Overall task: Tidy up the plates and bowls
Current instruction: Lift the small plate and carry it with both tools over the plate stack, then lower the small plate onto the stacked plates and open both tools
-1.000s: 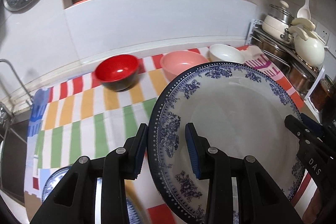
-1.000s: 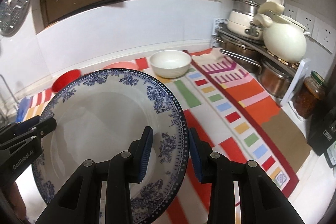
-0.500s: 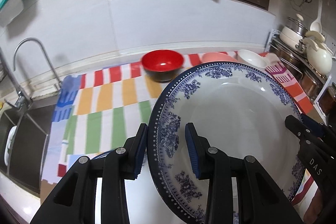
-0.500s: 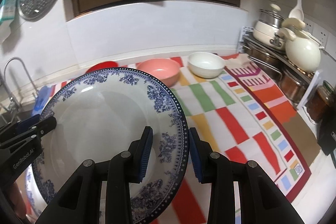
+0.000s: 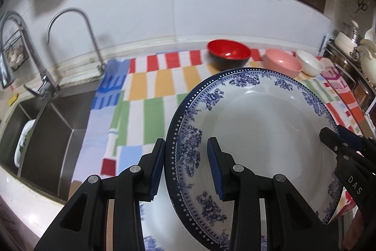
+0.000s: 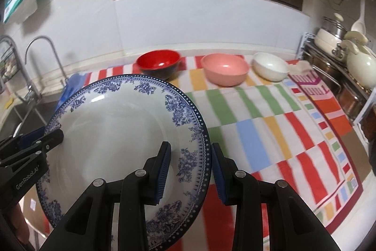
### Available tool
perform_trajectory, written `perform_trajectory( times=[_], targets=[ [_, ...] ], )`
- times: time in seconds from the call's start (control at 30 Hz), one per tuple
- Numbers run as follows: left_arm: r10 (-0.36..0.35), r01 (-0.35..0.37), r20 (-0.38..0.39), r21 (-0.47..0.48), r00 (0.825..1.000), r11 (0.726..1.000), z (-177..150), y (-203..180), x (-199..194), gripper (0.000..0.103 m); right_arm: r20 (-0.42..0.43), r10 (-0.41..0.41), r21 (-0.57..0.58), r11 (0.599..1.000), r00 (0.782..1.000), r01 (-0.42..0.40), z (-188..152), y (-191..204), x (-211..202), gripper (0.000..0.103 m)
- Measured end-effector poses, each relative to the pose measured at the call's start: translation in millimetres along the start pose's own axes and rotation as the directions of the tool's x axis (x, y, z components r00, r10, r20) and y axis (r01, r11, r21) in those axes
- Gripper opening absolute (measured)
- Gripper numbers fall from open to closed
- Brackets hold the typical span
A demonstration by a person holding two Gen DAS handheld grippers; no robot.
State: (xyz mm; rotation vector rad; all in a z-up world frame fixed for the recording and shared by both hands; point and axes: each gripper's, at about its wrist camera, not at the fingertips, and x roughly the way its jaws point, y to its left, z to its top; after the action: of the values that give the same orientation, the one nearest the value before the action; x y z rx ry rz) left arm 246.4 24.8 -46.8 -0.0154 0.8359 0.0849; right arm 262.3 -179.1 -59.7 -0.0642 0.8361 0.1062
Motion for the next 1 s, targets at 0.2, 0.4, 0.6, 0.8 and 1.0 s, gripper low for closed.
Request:
perform_trajectory(
  times=[0.2, 0.4, 0.6, 0.8, 1.0],
  targets=[
    [0.029, -0.030, -0.043, -0.011, 0.999, 0.999, -19.5, 26.6, 4.0, 0.037, -0.050, 0.031, -0.023, 0.999, 0.998, -0.032, -13.5, 26.6, 8.2, 0.035],
    [0.037, -0.038, -0.086, -0.015, 0.996, 0.999, -34.8, 42.4, 8.5, 0.037, -0.093, 0.041, -0.044, 0.998, 0.995, -0.045, -27.1, 45.7, 16.1, 0.035],
    [0.044, -0.046, -0.124, -0.018, 0.991, 0.999, -49.3, 52.6, 15.2, 0.036, -0.130, 0.038, -0.074, 0.996, 0.991, -0.048, -39.5, 58.9, 23.8, 0.035],
    [0.047, -0.049, -0.145, -0.014, 0.988, 0.999, -55.7, 56.3, 20.1, 0.037, -0.164, 0.038, -0.084, 0.995, 0.986, -0.052, -46.6, 64.8, 29.9, 0.035],
    [0.045, -0.050, -0.181, -0.026, 0.982, 0.998, -61.6, 60.2, 27.8, 0.037, -0.196, 0.036, -0.094, 0.994, 0.980, -0.055, -52.8, 69.2, 37.1, 0.035]
  ],
)
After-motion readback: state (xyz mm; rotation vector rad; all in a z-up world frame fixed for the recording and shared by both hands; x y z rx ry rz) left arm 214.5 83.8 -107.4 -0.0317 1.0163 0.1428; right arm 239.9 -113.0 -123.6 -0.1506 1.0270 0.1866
